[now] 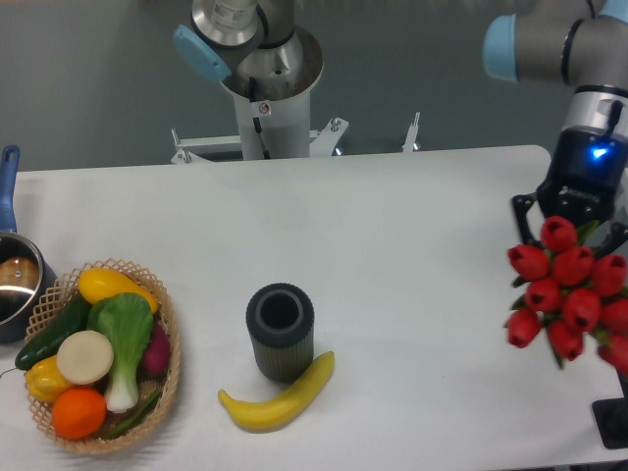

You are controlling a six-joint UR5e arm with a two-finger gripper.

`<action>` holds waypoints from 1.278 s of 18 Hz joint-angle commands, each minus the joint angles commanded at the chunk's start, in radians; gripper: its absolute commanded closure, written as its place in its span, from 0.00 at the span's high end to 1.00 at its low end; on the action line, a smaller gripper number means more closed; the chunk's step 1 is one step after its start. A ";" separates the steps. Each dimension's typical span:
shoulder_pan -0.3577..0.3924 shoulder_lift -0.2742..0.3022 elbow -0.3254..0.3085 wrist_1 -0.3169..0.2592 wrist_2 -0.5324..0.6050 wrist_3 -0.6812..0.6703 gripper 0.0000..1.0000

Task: Insert the flowers into the vase
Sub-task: 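Carry the tulip bunch over the dark grey vase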

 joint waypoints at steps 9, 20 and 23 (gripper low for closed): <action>-0.089 0.005 -0.109 0.037 -0.274 0.127 0.25; -0.129 0.081 -0.282 0.035 -0.545 0.242 0.25; -0.143 0.083 -0.298 0.035 -0.562 0.242 0.25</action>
